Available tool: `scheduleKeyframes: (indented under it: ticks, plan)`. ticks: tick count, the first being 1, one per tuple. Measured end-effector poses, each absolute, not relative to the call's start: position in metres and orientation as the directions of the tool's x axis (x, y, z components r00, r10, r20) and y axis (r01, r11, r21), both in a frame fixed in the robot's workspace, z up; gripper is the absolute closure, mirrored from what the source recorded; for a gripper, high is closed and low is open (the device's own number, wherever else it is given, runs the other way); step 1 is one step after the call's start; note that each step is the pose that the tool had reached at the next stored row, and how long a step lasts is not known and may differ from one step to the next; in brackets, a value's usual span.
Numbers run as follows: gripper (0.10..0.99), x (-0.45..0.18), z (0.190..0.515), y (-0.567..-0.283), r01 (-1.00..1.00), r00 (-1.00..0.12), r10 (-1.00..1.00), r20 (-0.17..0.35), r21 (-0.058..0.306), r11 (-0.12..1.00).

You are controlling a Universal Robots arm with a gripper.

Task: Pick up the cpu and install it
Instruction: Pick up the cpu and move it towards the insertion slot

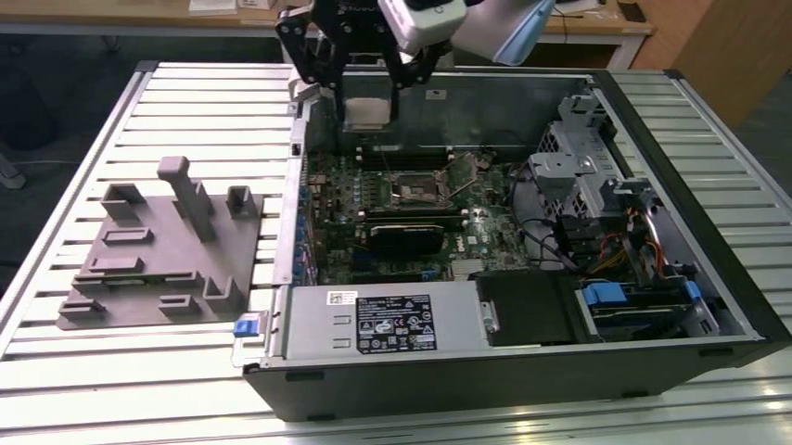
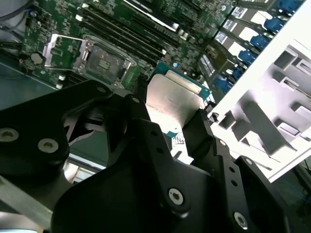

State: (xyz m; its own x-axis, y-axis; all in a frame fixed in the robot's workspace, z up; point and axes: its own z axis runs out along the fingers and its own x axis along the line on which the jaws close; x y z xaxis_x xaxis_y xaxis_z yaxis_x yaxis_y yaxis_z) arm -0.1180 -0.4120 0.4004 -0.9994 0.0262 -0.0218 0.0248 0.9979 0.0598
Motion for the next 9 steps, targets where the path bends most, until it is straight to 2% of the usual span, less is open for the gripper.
scheduleKeyframes:
  ticks: [9]
  plan:
    - [0.545, -0.099, 0.388, -0.412, 0.025, -0.999, 0.026, -0.019, 0.06, 0.998]
